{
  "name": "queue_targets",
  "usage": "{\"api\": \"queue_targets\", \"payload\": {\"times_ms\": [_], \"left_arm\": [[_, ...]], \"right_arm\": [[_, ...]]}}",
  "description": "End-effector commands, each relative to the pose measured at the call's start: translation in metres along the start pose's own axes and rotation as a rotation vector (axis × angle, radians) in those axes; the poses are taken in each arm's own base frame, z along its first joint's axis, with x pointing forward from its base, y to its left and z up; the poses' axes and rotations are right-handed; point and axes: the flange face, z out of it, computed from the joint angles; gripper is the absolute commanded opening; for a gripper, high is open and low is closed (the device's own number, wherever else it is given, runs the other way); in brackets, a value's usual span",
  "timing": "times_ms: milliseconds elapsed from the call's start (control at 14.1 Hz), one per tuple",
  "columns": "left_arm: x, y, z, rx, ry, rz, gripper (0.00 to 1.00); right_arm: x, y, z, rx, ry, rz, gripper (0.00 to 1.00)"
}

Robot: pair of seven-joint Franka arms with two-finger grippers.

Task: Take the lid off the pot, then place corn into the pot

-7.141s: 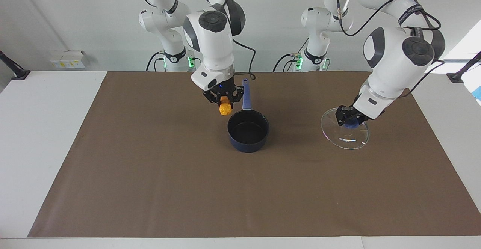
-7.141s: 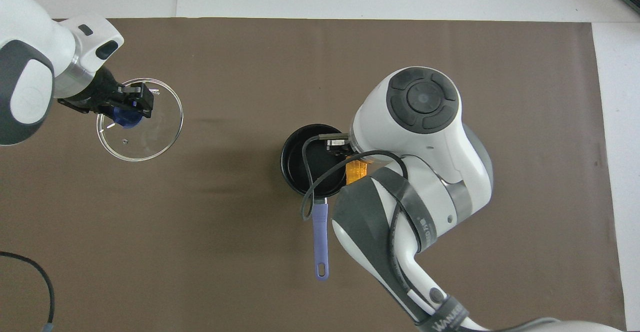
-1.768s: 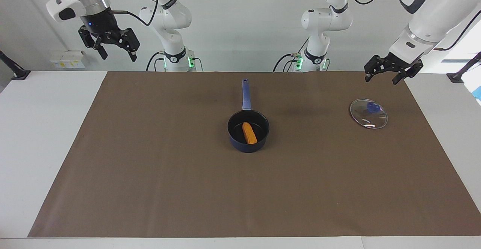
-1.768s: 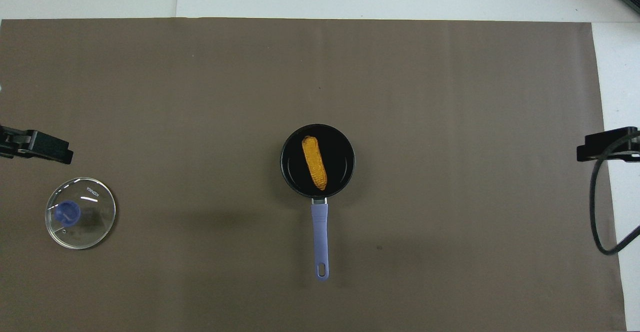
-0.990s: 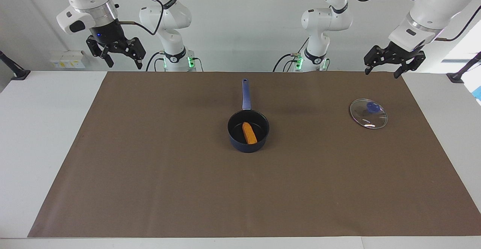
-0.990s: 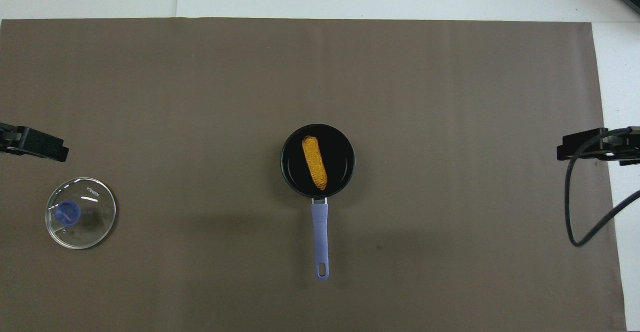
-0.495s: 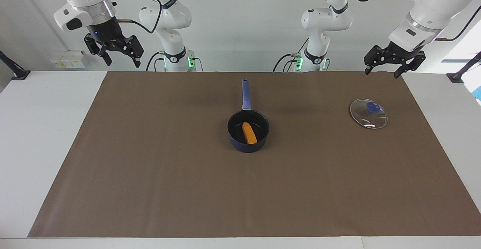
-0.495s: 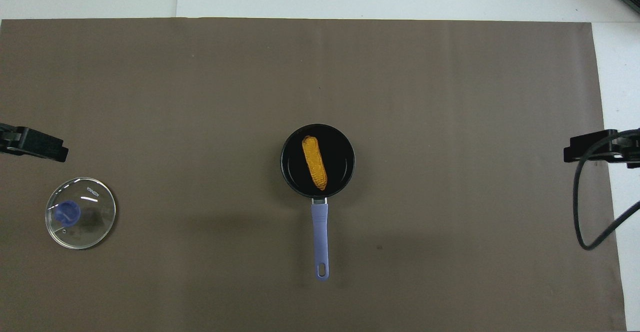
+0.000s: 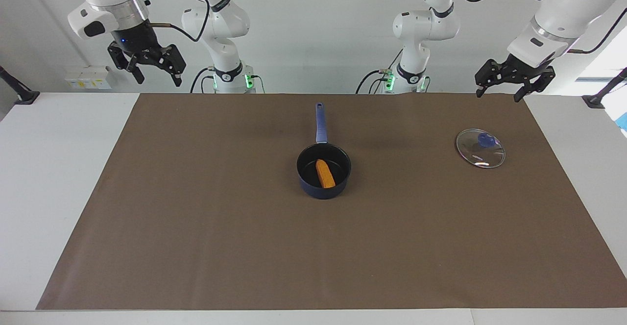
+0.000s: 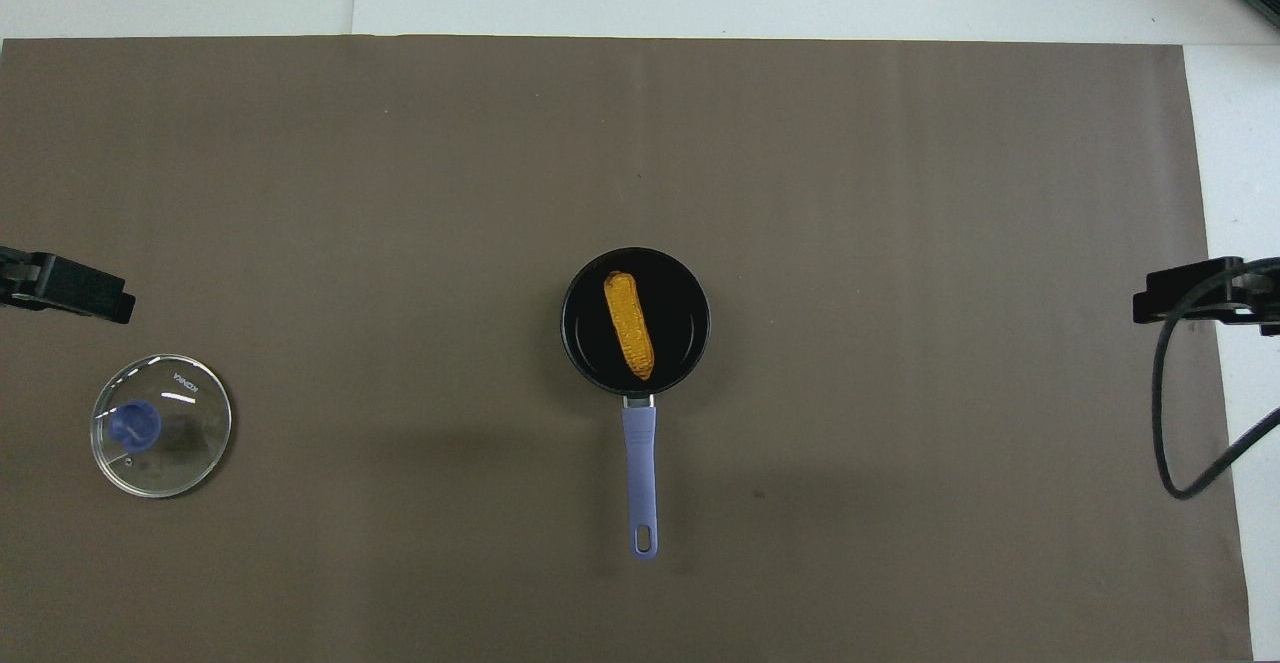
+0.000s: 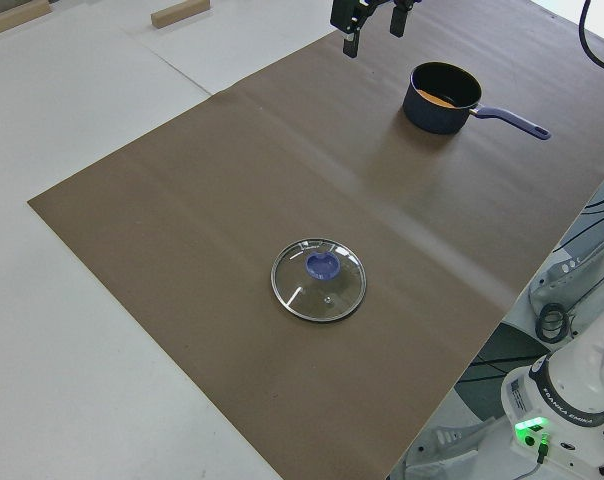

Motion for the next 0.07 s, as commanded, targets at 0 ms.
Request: {"api": "queue_targets", "payload": {"times_ms": [0], "left_arm": [[-0.0012, 0.0015, 0.0001, 0.009, -0.011, -0.001, 1.0]], "right_arm": [[0.0014, 0.0017, -0.0016, 0.0, 0.003, -0.006, 1.0]]}}
